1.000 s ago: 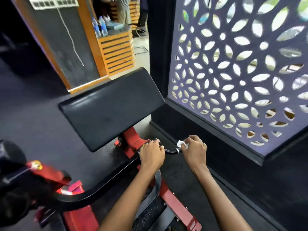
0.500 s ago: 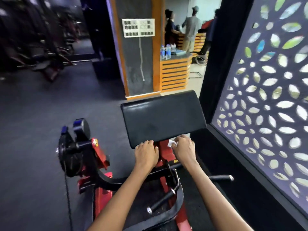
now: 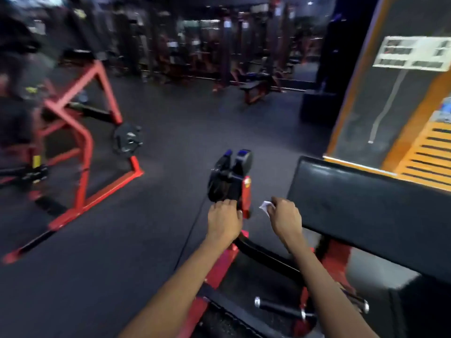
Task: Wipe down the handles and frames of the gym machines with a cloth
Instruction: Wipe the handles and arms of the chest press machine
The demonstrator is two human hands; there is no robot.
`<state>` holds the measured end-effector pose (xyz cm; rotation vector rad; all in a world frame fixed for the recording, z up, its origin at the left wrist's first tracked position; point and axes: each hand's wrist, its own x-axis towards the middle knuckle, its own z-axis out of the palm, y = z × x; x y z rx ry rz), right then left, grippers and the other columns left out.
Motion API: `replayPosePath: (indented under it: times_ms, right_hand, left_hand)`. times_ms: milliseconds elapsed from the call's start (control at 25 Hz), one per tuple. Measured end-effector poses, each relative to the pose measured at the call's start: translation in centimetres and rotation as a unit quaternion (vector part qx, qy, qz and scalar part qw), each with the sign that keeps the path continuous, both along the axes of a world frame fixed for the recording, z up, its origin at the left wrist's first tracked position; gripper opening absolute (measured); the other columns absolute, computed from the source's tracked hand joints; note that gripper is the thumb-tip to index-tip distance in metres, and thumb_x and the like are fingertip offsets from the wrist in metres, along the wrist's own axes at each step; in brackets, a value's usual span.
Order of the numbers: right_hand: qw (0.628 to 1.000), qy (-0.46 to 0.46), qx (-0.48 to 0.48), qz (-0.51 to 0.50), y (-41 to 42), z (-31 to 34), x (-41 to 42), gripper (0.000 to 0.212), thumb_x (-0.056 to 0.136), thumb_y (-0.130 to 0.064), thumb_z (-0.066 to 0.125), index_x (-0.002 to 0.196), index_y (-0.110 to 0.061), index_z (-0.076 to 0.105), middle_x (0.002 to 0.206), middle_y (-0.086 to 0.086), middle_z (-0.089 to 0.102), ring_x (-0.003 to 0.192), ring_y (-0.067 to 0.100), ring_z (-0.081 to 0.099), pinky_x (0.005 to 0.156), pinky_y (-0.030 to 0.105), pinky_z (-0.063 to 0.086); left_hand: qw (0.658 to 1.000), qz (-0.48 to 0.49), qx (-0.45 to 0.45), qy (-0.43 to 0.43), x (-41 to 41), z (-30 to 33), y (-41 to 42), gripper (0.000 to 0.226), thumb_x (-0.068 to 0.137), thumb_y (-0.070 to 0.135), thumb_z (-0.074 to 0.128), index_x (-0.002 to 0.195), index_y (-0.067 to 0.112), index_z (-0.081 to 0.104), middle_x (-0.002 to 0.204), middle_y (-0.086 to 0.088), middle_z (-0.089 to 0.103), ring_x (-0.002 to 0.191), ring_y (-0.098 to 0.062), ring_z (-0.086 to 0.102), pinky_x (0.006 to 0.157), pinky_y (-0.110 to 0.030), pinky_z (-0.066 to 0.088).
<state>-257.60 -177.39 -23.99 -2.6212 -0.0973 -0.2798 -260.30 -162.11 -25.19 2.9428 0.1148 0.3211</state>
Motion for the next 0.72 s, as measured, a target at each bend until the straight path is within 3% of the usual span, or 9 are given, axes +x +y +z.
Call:
replayPosePath:
  times_ms: [240, 480, 600, 720]
  right_hand:
    - [0.989, -0.005, -0.003, 0.151, 11.8, 0.7, -1.3, 0.019, 0.091, -0.021, 0.050, 0.094, -0.005, 0.060, 0.096, 0.019, 0.065, 0.092, 0.038, 0.060, 0.070, 0.038, 0.045]
    - [0.958, -0.006, -0.022, 0.284, 24.5, 0.6, -4.7, 0.021, 0.092, -0.024, 0.051, 0.094, -0.005, 0.061, 0.097, 0.020, 0.066, 0.092, 0.038, 0.061, 0.067, 0.036, 0.043]
    - [0.943, -0.008, -0.027, 0.331, 31.1, 0.4, -7.8, 0.022, 0.092, -0.022, 0.051, 0.093, -0.002, 0.060, 0.096, 0.021, 0.065, 0.092, 0.039, 0.060, 0.063, 0.034, 0.039]
    - [0.933, 0.001, -0.025, 0.359, 37.4, -0.2, -11.0, 0.020, 0.090, -0.021, 0.052, 0.096, -0.005, 0.063, 0.097, 0.020, 0.066, 0.093, 0.038, 0.061, 0.067, 0.035, 0.045]
  left_hand:
    - [0.986, 0.165, 0.021, 0.015, -6.1, 0.4, 10.6, 0.032, 0.097, 0.031, 0.041, 0.118, 0.015, 0.057, 0.121, -0.006, 0.061, 0.115, -0.026, 0.054, 0.095, -0.035, 0.038]
    - [0.952, 0.304, 0.012, 0.020, -13.3, 0.3, 20.8, 0.030, 0.097, 0.031, 0.039, 0.114, 0.014, 0.057, 0.120, -0.005, 0.060, 0.113, -0.025, 0.055, 0.095, -0.035, 0.038]
    - [0.934, 0.357, 0.005, 0.012, -17.7, 0.2, 26.5, 0.030, 0.097, 0.030, 0.039, 0.113, 0.012, 0.057, 0.119, -0.006, 0.060, 0.112, -0.025, 0.055, 0.094, -0.035, 0.038]
    - [0.918, 0.396, -0.001, 0.012, -22.2, -0.2, 32.0, 0.033, 0.098, 0.030, 0.040, 0.121, 0.013, 0.056, 0.122, -0.006, 0.060, 0.115, -0.025, 0.054, 0.095, -0.035, 0.038]
